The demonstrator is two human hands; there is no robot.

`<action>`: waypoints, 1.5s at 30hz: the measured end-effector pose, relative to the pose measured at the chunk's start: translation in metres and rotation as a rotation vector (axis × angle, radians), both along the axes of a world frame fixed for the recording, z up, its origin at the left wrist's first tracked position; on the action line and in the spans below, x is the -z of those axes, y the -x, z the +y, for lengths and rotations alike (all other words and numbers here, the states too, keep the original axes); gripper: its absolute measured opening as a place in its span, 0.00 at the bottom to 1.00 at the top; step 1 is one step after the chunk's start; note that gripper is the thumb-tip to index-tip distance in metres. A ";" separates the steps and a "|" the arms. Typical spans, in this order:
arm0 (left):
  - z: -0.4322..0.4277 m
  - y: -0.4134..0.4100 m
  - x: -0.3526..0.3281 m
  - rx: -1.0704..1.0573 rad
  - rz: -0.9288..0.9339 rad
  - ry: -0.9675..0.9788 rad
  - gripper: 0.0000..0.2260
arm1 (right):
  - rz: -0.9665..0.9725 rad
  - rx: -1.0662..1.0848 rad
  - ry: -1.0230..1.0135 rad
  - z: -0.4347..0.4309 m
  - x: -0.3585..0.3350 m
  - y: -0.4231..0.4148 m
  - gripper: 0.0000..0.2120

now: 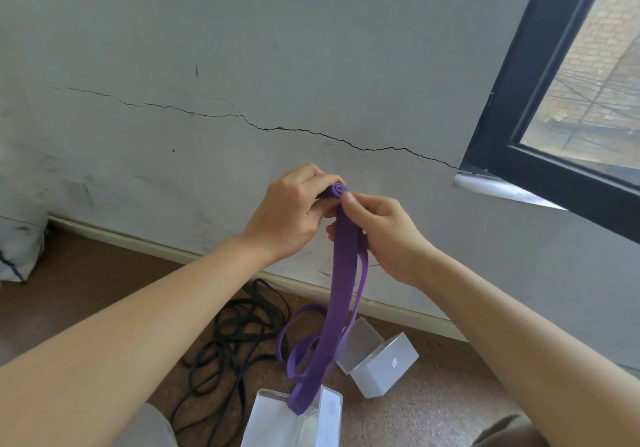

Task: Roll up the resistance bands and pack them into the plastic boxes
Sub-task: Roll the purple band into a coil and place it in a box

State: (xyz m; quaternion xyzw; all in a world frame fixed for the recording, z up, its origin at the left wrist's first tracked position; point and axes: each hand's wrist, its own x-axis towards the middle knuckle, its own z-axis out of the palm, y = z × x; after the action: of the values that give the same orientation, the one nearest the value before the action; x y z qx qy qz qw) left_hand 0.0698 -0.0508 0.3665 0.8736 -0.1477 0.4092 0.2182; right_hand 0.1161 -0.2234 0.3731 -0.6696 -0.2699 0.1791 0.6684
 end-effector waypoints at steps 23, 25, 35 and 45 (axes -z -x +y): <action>0.004 0.015 -0.032 0.303 0.431 0.477 0.19 | 0.277 -0.200 -0.224 -0.002 -0.018 0.007 0.18; 0.012 0.014 -0.033 0.410 0.579 0.560 0.17 | 0.326 -0.257 -0.249 -0.003 -0.020 0.008 0.18; 0.025 0.022 -0.039 0.563 0.669 0.421 0.13 | 0.465 -0.411 -0.168 0.003 -0.020 0.015 0.18; 0.021 0.037 -0.047 0.375 0.801 0.060 0.11 | 0.320 -0.389 0.325 0.002 -0.015 0.011 0.33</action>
State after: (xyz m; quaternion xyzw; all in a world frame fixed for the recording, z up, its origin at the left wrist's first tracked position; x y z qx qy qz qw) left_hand 0.0331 -0.0297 0.4133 0.9146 -0.1955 -0.0042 0.3539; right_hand 0.1048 -0.2214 0.3876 -0.6667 -0.2523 0.4478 0.5398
